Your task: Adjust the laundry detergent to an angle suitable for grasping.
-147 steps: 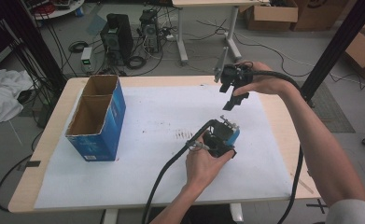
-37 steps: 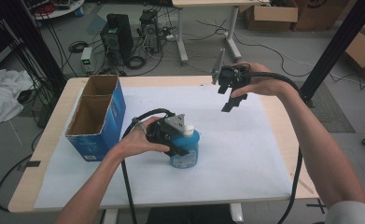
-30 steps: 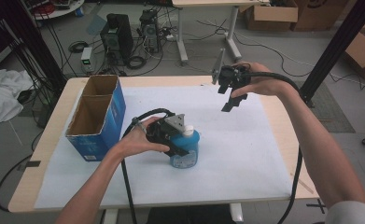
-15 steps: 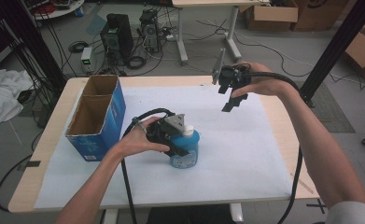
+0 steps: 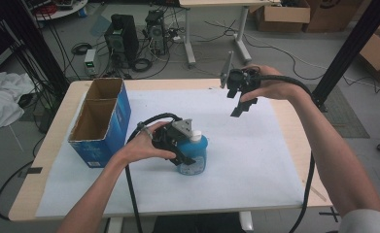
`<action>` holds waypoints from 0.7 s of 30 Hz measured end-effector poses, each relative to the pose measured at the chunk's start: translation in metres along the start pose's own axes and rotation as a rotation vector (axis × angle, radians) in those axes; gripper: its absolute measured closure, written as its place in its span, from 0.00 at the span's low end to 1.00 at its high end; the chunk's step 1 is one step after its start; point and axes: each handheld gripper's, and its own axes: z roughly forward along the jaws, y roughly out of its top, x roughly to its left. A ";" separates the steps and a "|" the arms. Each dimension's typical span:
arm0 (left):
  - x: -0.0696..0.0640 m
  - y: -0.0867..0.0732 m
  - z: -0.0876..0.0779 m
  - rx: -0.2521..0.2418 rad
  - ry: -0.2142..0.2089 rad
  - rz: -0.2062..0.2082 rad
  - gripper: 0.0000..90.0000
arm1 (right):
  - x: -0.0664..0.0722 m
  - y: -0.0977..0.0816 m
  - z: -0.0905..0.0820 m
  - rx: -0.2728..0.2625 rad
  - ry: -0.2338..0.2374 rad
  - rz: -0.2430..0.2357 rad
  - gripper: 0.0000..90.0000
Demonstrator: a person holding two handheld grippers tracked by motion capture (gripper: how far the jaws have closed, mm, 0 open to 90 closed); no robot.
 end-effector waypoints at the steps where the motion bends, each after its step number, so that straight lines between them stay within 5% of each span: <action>1: 0.000 0.000 0.000 0.000 -0.001 -0.001 0.32 | 0.000 0.000 0.000 0.000 0.000 -0.001 0.23; 12: -0.001 -0.001 -0.002 0.004 -0.011 -0.010 0.18 | 0.000 0.001 0.001 0.003 0.000 -0.004 0.23; 21: -0.001 -0.002 -0.009 0.034 -0.012 -0.017 0.18 | 0.001 0.001 0.001 0.003 0.002 -0.003 0.23</action>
